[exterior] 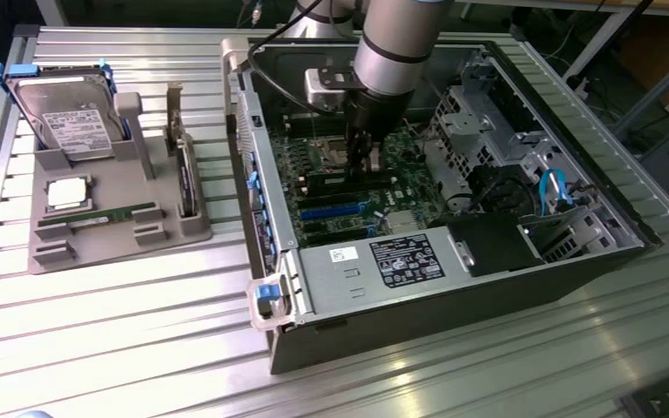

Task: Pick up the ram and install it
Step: 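Insert the ram into the slot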

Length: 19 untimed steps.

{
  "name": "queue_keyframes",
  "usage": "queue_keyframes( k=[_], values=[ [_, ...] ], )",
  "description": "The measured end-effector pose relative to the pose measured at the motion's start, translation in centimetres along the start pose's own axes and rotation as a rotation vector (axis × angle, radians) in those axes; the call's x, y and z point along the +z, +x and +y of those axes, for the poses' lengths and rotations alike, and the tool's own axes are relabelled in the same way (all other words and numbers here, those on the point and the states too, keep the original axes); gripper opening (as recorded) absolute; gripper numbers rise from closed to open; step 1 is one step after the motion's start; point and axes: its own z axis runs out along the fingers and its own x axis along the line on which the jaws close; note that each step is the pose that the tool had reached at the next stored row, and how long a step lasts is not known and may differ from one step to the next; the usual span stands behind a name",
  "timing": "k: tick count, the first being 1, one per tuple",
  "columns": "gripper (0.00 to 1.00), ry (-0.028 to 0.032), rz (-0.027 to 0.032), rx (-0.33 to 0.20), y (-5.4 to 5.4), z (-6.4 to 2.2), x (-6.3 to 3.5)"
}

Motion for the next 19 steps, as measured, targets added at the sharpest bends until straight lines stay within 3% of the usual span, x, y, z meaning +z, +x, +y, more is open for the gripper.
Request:
queue_keyframes(
  k=[3,19],
  values=[
    [0.14,-0.0013,0.0001,0.0,0.01,-0.02,-0.6],
    [0.14,-0.0027,0.0007,-0.025,-0.05,-0.44,-0.49]
  ],
)
